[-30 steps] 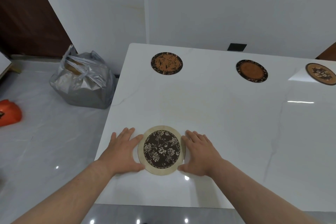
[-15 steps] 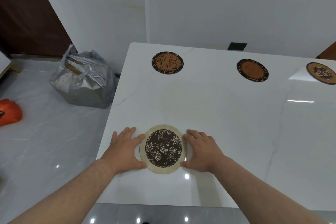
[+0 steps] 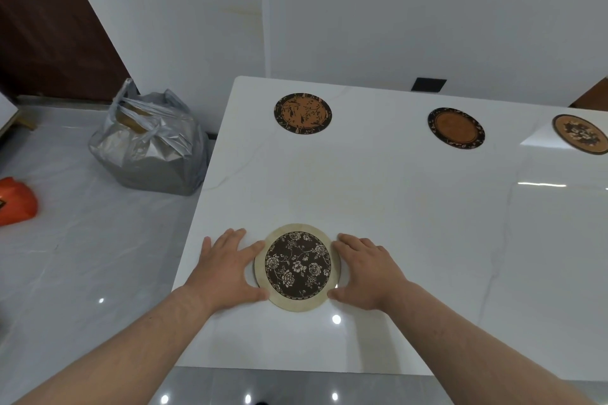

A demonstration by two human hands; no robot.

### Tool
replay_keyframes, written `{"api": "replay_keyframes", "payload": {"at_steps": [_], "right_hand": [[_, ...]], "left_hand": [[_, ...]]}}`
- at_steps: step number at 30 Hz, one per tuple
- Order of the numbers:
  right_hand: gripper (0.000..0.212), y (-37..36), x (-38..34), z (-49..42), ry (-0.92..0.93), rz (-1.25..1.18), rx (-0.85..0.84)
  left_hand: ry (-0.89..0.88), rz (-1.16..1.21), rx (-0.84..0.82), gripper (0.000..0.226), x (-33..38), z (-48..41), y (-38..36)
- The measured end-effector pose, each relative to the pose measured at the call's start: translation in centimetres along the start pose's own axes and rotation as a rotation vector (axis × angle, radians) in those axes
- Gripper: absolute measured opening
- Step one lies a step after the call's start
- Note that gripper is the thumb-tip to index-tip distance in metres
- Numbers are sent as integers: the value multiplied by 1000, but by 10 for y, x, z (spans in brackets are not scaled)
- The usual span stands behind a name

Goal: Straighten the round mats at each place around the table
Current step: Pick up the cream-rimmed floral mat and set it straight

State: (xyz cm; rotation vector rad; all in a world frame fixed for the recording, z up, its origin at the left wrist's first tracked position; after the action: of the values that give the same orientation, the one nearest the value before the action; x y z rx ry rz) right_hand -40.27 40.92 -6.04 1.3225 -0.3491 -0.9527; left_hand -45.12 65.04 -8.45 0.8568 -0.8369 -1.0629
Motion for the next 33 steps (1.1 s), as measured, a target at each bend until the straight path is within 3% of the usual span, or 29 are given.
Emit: {"api": "replay_keyframes", "payload": {"at_steps": [14, 18, 21, 26, 33], "right_hand": [[99, -3, -6, 1, 39, -19, 5], [84, -1, -23, -5, 85, -12, 101], [87, -14, -33, -11, 121, -36, 72], [92, -23, -29, -11, 92, -83, 60], [92, -27, -30, -11, 76, -107, 67]], "left_hand": [[14, -42, 8, 118, 4, 1, 1], [-189, -121, 112, 95, 32, 10, 6], [-320, -154, 91, 89, 54, 17, -4], [-271, -127, 61, 74, 49, 8, -9], [-270, -135, 59, 74, 47, 6, -14]]}}
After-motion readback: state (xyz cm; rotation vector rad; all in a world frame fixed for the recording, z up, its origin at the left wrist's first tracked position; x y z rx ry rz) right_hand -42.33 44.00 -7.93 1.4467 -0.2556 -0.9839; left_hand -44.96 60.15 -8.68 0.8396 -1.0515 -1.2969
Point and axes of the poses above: each hand's wrist, its own z-axis away from the middle knuckle, its own y-axis out of the back of the hand, x = y × z, the point moved 9 cm from there along -z, towards the middle knuckle, and after that the axes turned 13 degrees about y, right-handed, at the moved point
